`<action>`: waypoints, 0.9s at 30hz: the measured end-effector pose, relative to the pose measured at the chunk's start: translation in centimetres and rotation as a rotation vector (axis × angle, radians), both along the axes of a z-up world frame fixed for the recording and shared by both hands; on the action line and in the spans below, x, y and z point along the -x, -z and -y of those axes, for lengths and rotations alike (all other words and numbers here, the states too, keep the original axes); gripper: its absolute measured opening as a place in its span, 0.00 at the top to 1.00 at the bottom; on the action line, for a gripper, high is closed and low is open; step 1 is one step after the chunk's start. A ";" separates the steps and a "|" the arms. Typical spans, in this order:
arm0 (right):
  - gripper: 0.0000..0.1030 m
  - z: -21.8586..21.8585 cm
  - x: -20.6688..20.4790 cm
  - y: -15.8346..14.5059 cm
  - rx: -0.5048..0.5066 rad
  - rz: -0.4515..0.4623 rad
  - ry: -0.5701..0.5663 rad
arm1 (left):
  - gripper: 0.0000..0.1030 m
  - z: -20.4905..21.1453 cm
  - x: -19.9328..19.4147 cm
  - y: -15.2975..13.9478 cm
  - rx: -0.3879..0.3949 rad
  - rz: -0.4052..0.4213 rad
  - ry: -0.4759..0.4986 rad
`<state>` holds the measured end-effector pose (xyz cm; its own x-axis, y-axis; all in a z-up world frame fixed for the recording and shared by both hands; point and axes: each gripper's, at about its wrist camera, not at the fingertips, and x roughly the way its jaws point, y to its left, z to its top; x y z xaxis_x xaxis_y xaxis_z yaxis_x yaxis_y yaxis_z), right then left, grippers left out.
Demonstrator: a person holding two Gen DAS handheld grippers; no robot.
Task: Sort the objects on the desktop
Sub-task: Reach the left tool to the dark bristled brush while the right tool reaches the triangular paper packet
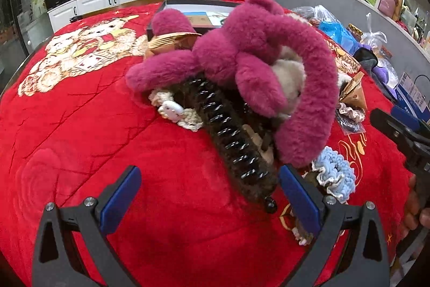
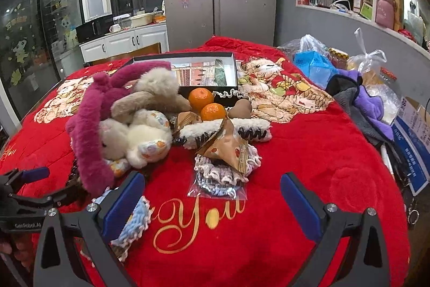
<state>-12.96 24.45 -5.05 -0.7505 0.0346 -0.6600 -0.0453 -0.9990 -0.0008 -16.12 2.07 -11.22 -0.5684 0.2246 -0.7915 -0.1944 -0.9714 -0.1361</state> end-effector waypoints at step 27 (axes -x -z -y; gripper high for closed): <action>0.32 -2.5 6.7 3.1 0.063 0.046 -0.020 | 0.20 -2.5 1.7 1.4 0.073 -0.016 0.056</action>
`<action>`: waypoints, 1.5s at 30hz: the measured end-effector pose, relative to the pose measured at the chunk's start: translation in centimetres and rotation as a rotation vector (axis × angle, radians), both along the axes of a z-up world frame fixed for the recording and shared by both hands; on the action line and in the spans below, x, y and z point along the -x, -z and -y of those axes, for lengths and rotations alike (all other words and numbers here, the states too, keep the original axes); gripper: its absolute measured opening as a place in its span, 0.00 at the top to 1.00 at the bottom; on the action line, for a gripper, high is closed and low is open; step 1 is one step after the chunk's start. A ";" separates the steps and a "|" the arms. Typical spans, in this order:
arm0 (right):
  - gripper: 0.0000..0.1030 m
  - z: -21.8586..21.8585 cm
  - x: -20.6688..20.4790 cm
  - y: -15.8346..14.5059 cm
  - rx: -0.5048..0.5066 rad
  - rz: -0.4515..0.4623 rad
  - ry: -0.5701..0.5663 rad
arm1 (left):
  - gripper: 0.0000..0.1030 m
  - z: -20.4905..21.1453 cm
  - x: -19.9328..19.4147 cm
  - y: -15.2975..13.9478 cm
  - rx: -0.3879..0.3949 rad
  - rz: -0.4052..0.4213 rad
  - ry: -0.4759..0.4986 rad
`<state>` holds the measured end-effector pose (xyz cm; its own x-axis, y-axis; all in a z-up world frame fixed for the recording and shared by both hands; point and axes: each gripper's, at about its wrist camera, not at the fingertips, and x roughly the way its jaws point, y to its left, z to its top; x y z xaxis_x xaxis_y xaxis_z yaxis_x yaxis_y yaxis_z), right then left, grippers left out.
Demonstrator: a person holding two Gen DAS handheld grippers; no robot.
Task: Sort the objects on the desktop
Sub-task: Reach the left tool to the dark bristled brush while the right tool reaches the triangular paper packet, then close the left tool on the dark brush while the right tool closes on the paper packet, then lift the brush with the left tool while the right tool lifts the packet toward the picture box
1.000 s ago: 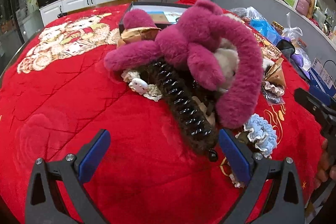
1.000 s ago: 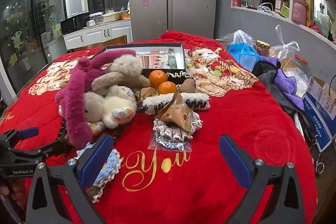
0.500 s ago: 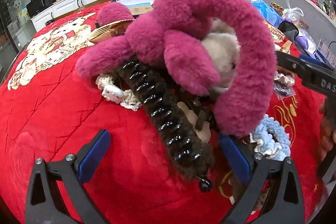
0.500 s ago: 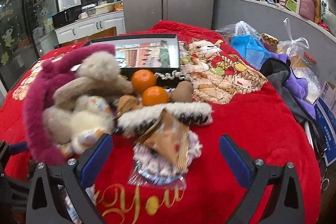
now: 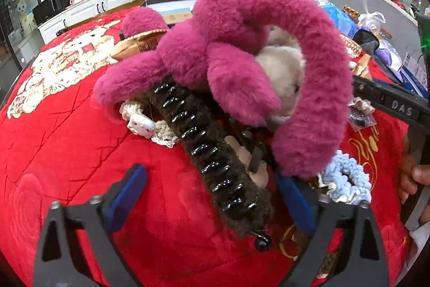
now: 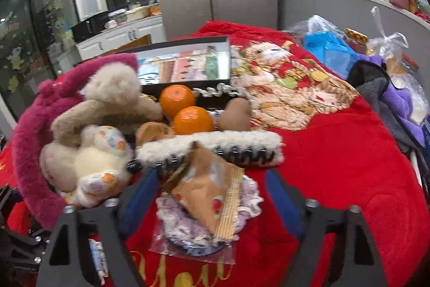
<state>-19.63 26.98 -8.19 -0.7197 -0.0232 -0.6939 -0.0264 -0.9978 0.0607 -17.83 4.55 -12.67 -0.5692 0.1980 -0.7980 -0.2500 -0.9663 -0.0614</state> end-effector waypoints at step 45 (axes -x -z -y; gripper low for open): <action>0.76 6.5 -9.1 -12.7 0.045 -0.261 -0.162 | 0.64 3.2 -5.9 -14.8 -0.092 -0.267 -0.028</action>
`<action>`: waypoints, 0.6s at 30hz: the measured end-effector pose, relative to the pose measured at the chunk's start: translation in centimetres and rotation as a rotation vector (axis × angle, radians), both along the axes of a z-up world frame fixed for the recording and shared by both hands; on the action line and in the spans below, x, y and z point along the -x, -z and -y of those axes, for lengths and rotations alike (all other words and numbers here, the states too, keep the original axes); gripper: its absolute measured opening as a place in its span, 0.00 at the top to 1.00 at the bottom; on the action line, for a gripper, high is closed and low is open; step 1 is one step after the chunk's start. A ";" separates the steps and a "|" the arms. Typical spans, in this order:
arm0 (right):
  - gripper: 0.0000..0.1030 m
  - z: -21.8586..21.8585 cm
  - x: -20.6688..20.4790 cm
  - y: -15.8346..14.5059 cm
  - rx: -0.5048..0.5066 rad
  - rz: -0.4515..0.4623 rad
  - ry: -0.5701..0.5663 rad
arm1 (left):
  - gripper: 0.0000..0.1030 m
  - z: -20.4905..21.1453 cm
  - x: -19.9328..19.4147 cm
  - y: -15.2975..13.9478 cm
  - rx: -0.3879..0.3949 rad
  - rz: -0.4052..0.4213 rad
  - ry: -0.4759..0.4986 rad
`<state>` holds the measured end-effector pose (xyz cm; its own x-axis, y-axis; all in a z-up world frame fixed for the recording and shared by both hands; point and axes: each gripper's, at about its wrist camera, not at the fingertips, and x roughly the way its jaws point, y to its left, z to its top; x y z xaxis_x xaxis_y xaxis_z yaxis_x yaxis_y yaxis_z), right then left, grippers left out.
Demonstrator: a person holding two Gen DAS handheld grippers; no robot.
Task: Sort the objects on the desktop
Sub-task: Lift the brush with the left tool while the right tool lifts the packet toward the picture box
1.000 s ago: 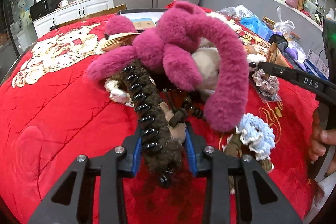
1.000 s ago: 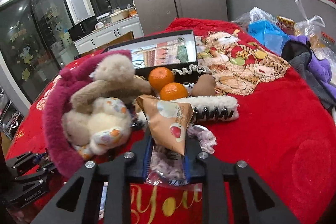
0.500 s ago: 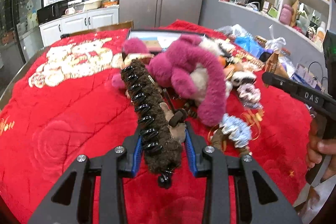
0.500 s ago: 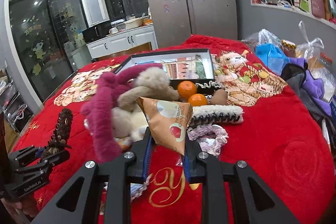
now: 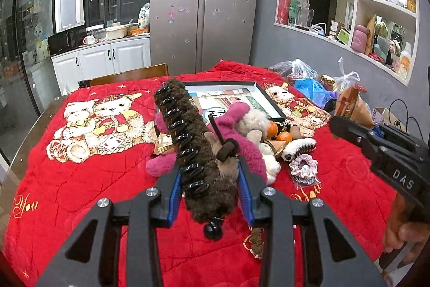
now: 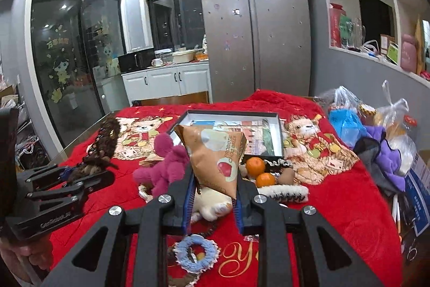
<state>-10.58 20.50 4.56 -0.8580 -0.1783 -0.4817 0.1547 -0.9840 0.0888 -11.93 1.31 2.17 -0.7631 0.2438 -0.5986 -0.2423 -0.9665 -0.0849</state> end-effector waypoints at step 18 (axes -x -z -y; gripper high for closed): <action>0.76 1.3 0.8 1.2 -0.009 0.044 -0.050 | 0.64 -1.3 0.2 1.7 0.068 0.022 0.010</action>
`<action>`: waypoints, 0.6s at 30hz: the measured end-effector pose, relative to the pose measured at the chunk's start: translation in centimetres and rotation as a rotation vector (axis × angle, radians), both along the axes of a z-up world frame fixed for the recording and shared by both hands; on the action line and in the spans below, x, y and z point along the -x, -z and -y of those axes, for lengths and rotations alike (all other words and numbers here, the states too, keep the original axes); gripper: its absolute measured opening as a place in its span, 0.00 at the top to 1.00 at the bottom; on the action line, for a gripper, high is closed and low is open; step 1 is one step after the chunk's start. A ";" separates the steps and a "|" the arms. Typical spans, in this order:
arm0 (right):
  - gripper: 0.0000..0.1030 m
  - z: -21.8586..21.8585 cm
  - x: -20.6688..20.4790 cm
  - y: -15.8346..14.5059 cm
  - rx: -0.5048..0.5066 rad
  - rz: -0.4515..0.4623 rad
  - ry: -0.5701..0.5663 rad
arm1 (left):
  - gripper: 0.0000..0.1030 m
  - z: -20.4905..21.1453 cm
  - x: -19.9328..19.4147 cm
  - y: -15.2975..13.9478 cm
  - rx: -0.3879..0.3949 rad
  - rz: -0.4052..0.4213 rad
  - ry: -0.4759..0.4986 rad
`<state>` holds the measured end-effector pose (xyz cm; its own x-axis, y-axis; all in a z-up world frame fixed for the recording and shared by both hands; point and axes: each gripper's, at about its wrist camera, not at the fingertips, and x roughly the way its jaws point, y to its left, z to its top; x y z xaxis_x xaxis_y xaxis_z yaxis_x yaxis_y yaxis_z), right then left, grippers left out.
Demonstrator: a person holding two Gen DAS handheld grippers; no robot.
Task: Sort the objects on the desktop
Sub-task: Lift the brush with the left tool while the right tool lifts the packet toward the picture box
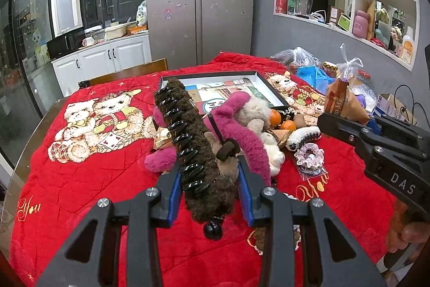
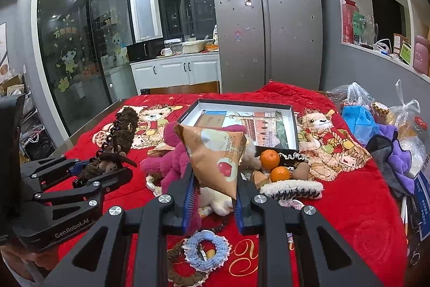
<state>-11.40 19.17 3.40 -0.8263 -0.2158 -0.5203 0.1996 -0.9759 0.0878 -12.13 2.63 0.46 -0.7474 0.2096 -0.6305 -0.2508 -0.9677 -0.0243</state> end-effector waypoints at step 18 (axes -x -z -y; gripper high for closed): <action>0.76 -0.1 1.5 0.1 0.009 0.008 0.011 | 0.64 -0.2 1.6 -0.5 -0.004 -0.003 0.010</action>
